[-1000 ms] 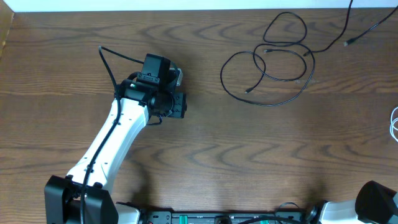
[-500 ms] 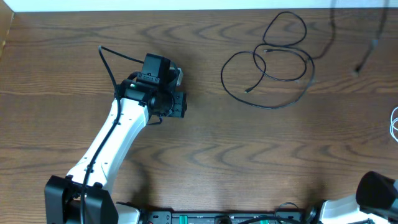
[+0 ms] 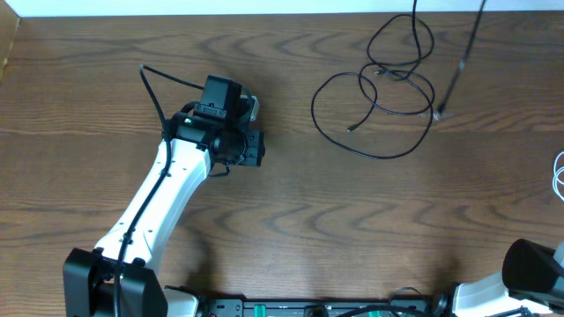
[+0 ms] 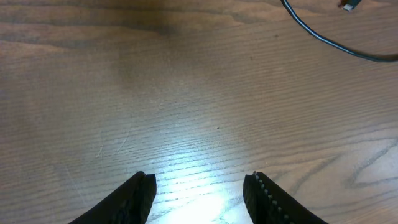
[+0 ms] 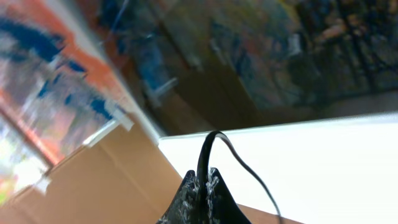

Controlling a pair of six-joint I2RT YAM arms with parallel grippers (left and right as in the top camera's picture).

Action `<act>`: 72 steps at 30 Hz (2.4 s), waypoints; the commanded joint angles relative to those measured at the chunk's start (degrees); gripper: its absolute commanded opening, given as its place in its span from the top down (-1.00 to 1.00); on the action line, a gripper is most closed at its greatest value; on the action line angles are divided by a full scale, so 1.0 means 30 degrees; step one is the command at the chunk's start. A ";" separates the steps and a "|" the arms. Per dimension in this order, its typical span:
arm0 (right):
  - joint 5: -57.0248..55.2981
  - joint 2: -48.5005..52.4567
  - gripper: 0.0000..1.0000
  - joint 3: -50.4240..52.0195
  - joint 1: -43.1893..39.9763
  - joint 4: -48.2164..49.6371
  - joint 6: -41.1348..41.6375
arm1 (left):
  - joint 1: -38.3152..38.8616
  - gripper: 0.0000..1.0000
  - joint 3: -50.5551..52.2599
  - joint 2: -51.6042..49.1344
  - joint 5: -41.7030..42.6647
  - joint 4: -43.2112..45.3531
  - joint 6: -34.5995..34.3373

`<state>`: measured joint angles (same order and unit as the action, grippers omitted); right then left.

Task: Untangle cables

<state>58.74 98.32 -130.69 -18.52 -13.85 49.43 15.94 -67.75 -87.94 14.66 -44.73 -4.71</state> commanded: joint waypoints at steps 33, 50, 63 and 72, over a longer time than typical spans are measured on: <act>-1.8229 0.0197 0.98 -0.0168 -0.7519 -1.4571 -0.8510 | -0.0058 -0.02 0.0087 0.0379 -0.0182 -0.0007 -0.0168; -2.2906 0.3912 0.98 -0.0124 -0.7249 -2.1631 -0.7555 | -0.0058 -0.02 0.0087 0.0379 -0.0182 -0.0036 -0.0168; -2.2921 0.6499 0.98 -0.0124 -0.9391 -2.1551 -0.6579 | -0.0058 -0.02 0.0087 0.0379 -0.0182 -0.0350 -0.0168; -2.2913 0.8160 0.98 -0.0124 -1.0877 -2.1223 -0.5923 | -0.0058 -0.02 0.0087 0.0379 -0.0182 -0.0430 -0.0168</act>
<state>-8.95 120.64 -130.76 -50.26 -77.76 30.28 15.94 -67.75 -87.94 14.66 -45.89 -4.71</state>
